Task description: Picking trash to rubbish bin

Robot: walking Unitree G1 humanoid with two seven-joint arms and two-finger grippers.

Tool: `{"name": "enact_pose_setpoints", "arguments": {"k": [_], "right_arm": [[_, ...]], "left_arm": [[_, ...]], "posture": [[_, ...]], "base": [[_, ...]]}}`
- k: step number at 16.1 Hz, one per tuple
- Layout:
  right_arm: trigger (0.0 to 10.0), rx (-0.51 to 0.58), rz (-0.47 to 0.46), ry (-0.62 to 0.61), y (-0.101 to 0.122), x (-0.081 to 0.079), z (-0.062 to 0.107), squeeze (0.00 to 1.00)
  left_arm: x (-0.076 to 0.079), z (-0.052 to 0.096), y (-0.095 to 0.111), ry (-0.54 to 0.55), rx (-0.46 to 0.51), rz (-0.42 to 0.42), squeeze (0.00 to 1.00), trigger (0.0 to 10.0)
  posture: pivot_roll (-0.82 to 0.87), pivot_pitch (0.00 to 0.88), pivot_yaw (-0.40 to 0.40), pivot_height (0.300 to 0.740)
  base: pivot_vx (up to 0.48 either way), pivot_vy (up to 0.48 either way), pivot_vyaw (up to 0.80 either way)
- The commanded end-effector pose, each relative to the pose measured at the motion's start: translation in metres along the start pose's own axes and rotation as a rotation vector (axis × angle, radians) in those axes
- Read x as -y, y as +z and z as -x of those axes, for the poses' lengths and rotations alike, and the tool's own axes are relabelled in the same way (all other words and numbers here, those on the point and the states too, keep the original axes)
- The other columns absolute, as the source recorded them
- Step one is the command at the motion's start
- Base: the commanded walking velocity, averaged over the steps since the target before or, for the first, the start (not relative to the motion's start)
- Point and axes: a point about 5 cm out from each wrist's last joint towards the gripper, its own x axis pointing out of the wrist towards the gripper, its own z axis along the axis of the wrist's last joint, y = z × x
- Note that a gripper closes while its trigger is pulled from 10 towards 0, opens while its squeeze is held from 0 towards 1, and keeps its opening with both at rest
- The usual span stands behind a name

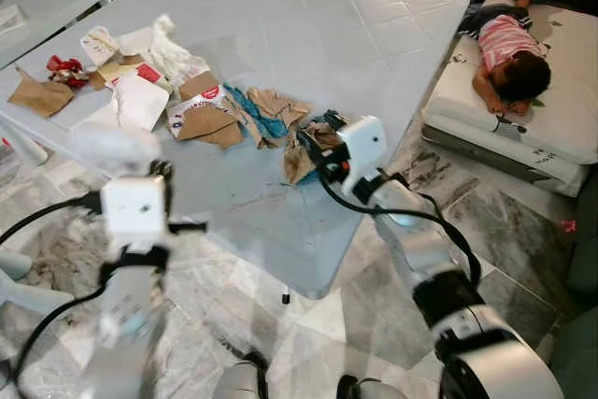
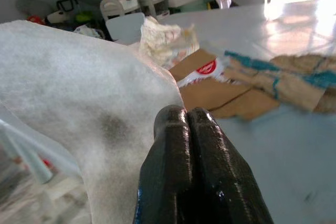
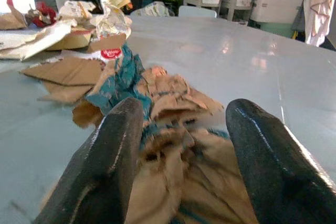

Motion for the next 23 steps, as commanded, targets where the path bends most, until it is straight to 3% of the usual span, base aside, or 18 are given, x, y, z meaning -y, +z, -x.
{"name": "enact_pose_setpoints", "arguments": {"k": [1, 6, 9, 15, 16, 17, 18, 19, 20, 21, 22, 23], "right_arm": [[10.0, 0.011, 0.008, -0.012, 0.003, 0.002, -0.007, 1.0], [10.0, -0.039, 0.028, -0.001, 0.001, 0.003, -0.016, 1.0], [10.0, -0.181, 0.094, 0.036, -0.016, -0.002, -0.016, 1.0], [10.0, -0.412, 0.213, 0.066, -0.049, 0.003, 0.002, 1.0], [10.0, -0.44, 0.208, 0.073, -0.052, 0.002, 0.004, 0.93], [10.0, -0.502, 0.216, 0.088, -0.06, -0.001, 0.008, 0.64], [10.0, -0.544, 0.193, 0.109, -0.066, -0.004, 0.012, 0.09], [10.0, -0.561, 0.153, 0.121, -0.069, -0.008, 0.014, 0.0], [10.0, -0.577, 0.129, 0.133, -0.072, -0.01, 0.015, 0.0], [9.5, -0.587, 0.102, 0.135, -0.074, -0.011, 0.017, 0.0], [0.0, -0.599, 0.066, 0.134, -0.077, -0.013, 0.019, 0.0], [0.0, -0.605, 0.053, 0.133, -0.078, -0.013, 0.02, 0.0]], "left_arm": [[-0.012, 0.013, 0.002, 0.028, -0.007, -0.041, 0.0, 0.0], [-0.026, 0.031, 0.003, 0.069, -0.035, -0.081, 0.0, 0.0], [-0.025, 0.027, 0.006, 0.059, -0.031, -0.082, 0.0, 0.0], [-0.017, 0.019, 0.009, 0.034, -0.016, -0.055, 0.0, 0.0], [-0.016, 0.019, 0.009, 0.033, -0.015, -0.053, 0.0, 0.0], [-0.015, 0.018, 0.009, 0.031, -0.013, -0.047, 0.0, 0.0], [-0.015, 0.017, 0.01, 0.029, -0.012, -0.044, 0.0, 0.0], [-0.014, 0.017, 0.01, 0.028, -0.01, -0.042, 0.0, 0.0], [-0.014, 0.016, 0.01, 0.029, -0.009, -0.039, 0.0, 0.0], [-0.014, 0.016, 0.01, 0.03, -0.01, -0.037, 0.0, 0.0], [-0.014, 0.016, 0.01, 0.031, -0.011, -0.034, 0.0, 0.0], [-0.014, 0.016, 0.01, 0.031, -0.011, -0.033, 0.0, 0.0]], "posture": [[0.3, 0.191, -0.014, 0.74], [0.35, 0.196, -0.015, 0.74], [0.34, 0.192, -0.004, 0.74], [0.32, 0.191, -0.005, 0.74], [0.32, 0.192, -0.006, 0.74], [0.32, 0.192, -0.008, 0.74], [0.32, 0.194, -0.009, 0.74], [0.31, 0.196, -0.013, 0.74], [0.31, 0.198, -0.015, 0.74], [0.31, 0.199, -0.017, 0.74], [0.31, 0.201, -0.019, 0.74], [0.31, 0.201, -0.019, 0.74]], "base": [[0.0, 0.0, 0.0], [0.0, 0.0, 0.0], [0.0, 0.0, 0.0], [0.0, 0.0, 0.0], [0.0, 0.0, 0.0], [0.0, 0.0, 0.0], [0.0, 0.0, 0.0], [0.0, 0.0, 0.0], [0.0, 0.0, 0.0], [0.0, 0.0, 0.0], [0.0, 0.0, 0.0], [0.0, 0.0, 0.0]]}}
